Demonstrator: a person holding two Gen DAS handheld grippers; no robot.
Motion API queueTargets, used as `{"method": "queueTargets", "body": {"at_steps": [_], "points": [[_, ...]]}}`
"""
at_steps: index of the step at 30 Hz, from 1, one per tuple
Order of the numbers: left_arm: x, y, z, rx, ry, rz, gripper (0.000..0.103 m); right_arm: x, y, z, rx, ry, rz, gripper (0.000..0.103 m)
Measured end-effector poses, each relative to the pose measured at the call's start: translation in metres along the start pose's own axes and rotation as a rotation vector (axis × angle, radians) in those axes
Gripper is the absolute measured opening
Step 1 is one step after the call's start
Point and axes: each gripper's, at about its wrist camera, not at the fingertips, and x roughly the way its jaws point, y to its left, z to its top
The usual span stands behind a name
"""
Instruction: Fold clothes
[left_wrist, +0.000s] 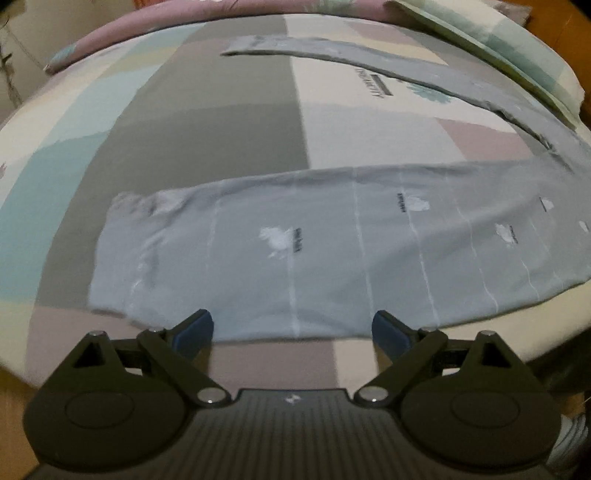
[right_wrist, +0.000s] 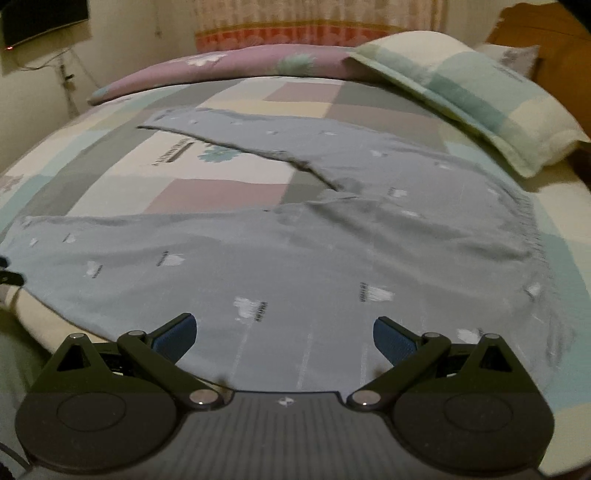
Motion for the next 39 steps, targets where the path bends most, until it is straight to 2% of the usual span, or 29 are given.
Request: {"method": "queueTargets", "body": {"at_steps": [1, 5, 9, 11, 14, 17, 21, 25, 27, 31, 33, 35, 39], "points": [[-0.007, 0.003, 0.003, -0.018, -0.021, -0.001, 0.093, -0.003, -0.001, -0.001, 0.006, -0.005, -0.013, 0.103], [-0.03, 0.006, 0.021, -0.1, -0.098, -0.105, 0.093, -0.006, -0.009, 0.002, 0.013, -0.051, -0.035, 0.103], [-0.045, -0.02, 0.056, -0.073, -0.148, -0.133, 0.093, 0.012, -0.017, 0.027, 0.001, -0.094, -0.035, 0.103], [-0.046, -0.026, 0.085, -0.109, -0.139, -0.192, 0.093, 0.031, -0.017, 0.047, -0.02, -0.099, -0.022, 0.103], [-0.039, -0.036, 0.141, -0.157, -0.117, -0.256, 0.093, 0.067, -0.007, 0.072, -0.072, -0.086, -0.108, 0.103], [-0.025, -0.057, 0.203, -0.138, -0.133, -0.23, 0.093, 0.098, -0.008, 0.079, -0.079, -0.072, -0.13, 0.103], [0.025, -0.081, 0.291, -0.17, -0.134, -0.214, 0.094, 0.114, -0.025, 0.057, -0.06, -0.087, -0.09, 0.103], [0.104, -0.091, 0.364, -0.186, -0.117, -0.146, 0.094, 0.107, -0.045, 0.044, -0.019, -0.084, -0.018, 0.103], [0.15, -0.09, 0.389, -0.206, -0.091, -0.125, 0.094, 0.102, -0.052, 0.044, -0.01, -0.089, -0.015, 0.103], [0.216, -0.075, 0.409, -0.262, -0.054, -0.081, 0.093, 0.101, -0.059, 0.041, -0.021, -0.106, -0.076, 0.103], [0.24, -0.062, 0.412, -0.3, -0.041, -0.089, 0.093, 0.105, -0.064, 0.041, 0.008, -0.107, -0.072, 0.103], [0.255, -0.052, 0.413, -0.314, -0.044, -0.091, 0.093, 0.108, -0.066, 0.041, 0.023, -0.113, -0.069, 0.103], [0.267, -0.029, 0.42, -0.331, -0.106, 0.007, 0.093, 0.113, -0.068, 0.04, 0.033, -0.134, -0.072, 0.103]]}}
